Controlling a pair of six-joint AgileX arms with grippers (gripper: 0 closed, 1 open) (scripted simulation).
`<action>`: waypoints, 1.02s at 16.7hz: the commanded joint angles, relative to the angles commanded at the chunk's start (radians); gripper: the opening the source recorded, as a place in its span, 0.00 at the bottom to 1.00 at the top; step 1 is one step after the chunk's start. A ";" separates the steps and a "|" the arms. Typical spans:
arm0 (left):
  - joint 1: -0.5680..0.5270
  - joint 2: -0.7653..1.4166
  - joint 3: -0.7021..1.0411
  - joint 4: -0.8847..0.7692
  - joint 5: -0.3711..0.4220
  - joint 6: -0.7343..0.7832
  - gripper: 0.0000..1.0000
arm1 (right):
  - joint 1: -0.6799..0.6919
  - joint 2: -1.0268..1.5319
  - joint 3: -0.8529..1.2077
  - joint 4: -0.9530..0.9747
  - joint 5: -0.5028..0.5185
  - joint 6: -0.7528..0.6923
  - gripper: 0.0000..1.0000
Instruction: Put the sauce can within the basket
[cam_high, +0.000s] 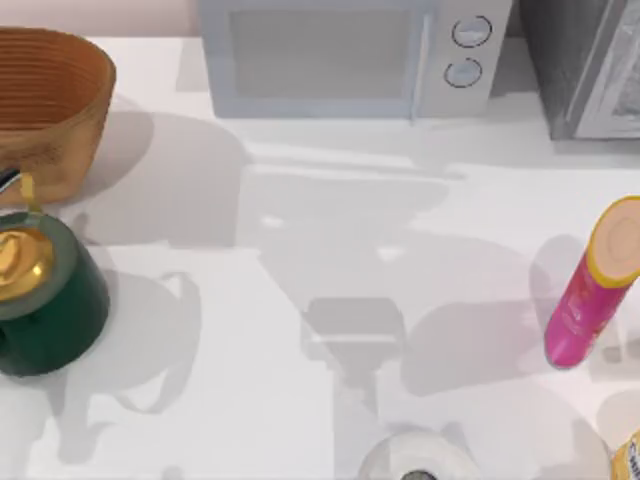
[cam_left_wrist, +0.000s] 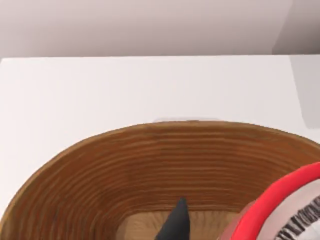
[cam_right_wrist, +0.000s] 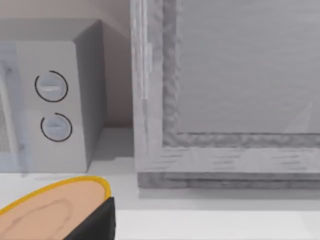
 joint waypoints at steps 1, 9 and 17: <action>0.007 -0.001 0.005 -0.008 -0.008 -0.008 0.00 | 0.000 0.000 0.000 0.000 0.000 0.000 1.00; -0.001 0.047 -0.009 0.064 -0.010 -0.007 0.00 | 0.000 0.000 0.000 0.000 0.000 0.000 1.00; -0.006 0.136 -0.040 0.175 -0.016 -0.015 0.00 | 0.000 0.000 0.000 0.000 0.000 0.000 1.00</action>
